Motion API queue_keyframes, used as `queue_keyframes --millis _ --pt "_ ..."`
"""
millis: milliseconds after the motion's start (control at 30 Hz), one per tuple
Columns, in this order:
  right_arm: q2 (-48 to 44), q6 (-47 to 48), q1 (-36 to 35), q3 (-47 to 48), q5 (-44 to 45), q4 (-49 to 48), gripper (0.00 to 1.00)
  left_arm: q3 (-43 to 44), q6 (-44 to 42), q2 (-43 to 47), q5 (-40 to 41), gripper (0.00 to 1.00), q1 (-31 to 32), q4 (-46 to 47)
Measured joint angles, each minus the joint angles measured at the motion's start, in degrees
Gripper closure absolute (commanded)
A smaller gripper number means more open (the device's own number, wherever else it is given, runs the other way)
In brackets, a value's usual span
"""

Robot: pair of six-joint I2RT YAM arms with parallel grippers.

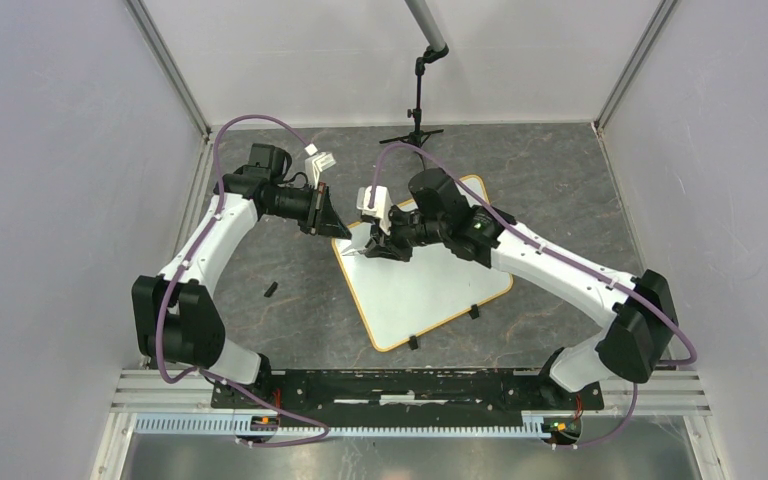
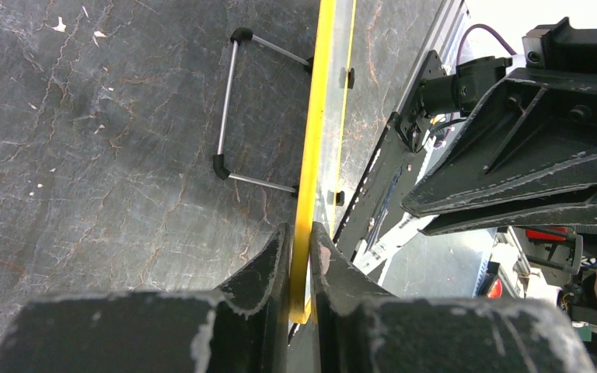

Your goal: Write a sentence on the whiteboard

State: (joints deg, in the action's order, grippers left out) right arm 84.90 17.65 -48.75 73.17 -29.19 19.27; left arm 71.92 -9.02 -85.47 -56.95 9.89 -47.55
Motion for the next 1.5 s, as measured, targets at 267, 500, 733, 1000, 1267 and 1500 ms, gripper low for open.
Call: queue_keyframes --millis 267,500,733,1000,1267,1500 --pt "1.03 0.04 0.0 0.02 2.16 0.0 1.0 0.0 0.0 0.0 0.0 0.98 0.0 0.0" --pt "1.14 0.44 -0.02 0.0 3.74 0.0 1.0 0.0 -0.07 0.02 0.33 0.97 0.0 -0.07" --pt "0.81 0.66 0.35 0.02 4.55 0.09 1.0 0.0 -0.07 0.02 0.42 0.97 0.0 -0.07" --pt "-0.33 0.76 3.23 0.0 4.76 0.37 1.0 0.0 -0.11 0.02 0.87 0.98 0.0 -0.07" --pt "-1.09 1.53 4.57 0.0 5.05 1.38 1.0 0.0 -0.31 0.02 0.87 0.97 0.0 -0.09" --pt "-1.68 1.7 4.57 0.02 4.42 1.68 1.0 0.0 -0.31 0.24 0.83 0.98 0.13 -0.09"
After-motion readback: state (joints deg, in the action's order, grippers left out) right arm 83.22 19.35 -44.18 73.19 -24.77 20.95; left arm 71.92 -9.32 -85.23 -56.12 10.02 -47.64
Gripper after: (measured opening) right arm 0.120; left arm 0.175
